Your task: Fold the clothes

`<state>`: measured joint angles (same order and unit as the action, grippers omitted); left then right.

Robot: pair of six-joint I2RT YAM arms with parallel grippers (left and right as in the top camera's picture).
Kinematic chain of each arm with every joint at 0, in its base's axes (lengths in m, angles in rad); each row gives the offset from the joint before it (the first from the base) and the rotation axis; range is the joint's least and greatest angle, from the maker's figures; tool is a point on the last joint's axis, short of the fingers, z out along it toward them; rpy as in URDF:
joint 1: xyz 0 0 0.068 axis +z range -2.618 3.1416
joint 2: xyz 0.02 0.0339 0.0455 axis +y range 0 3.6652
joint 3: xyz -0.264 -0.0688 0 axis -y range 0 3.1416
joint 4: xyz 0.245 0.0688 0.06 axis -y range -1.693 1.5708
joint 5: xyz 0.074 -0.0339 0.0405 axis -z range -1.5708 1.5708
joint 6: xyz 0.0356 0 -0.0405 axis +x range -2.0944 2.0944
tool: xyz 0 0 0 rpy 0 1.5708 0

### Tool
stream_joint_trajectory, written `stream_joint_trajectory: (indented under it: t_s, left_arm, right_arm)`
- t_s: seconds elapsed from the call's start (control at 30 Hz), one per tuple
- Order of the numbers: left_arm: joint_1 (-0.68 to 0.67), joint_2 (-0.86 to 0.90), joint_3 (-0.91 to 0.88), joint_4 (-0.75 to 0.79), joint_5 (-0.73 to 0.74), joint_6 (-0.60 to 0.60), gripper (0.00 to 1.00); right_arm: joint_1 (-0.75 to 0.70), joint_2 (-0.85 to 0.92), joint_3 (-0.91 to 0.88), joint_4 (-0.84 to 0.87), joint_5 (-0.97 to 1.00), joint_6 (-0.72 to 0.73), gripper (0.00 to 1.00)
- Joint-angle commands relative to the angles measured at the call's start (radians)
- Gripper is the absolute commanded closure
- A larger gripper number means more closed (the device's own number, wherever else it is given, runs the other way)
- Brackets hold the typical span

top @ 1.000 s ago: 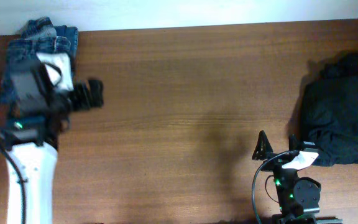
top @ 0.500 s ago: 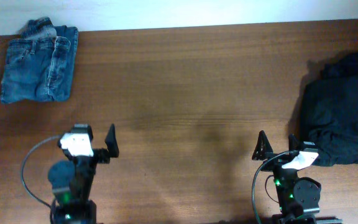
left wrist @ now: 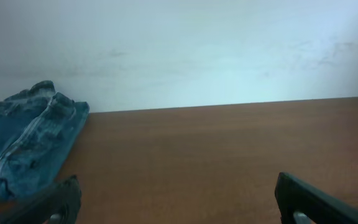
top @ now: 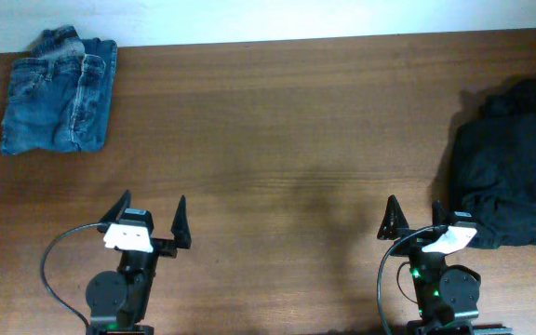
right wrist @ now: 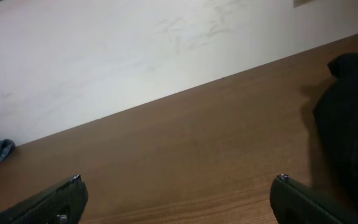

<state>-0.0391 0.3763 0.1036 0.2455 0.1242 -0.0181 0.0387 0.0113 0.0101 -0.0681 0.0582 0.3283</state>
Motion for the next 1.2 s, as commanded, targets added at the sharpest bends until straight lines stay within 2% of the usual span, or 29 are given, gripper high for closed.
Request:
stream_joint_trajectory:
  t_s: [0.0, 0.2, 0.47, 0.63, 0.7, 1.17]
  left_arm:
    - [-0.004, -0.081, -0.055, -0.005, -0.032, 0.012, 0.01]
    - [-0.004, -0.217, -0.095, -0.05, -0.043, 0.012, 0.01]
    - [0.034, -0.368, -0.095, -0.221, -0.061, 0.014, 0.01]
    - [0.061, -0.372, -0.095, -0.263, -0.059, 0.012, 0.01]
    - [0.062, -0.372, -0.095, -0.326, -0.086, 0.012, 0.01]
    - [0.062, -0.371, -0.095, -0.326, -0.091, 0.012, 0.01]
  right_arm:
    - [-0.006, -0.008, -0.005, -0.008, 0.001, -0.01, 0.01]
    - [-0.006, -0.008, -0.005, -0.008, 0.001, -0.01, 0.01]
    - [-0.006, -0.008, -0.005, -0.008, 0.001, -0.01, 0.01]
    - [-0.006, -0.008, -0.005, -0.008, 0.001, -0.01, 0.01]
    - [-0.006, -0.008, -0.005, -0.008, 0.001, -0.01, 0.01]
    - [-0.006, -0.008, -0.005, -0.008, 0.001, -0.01, 0.01]
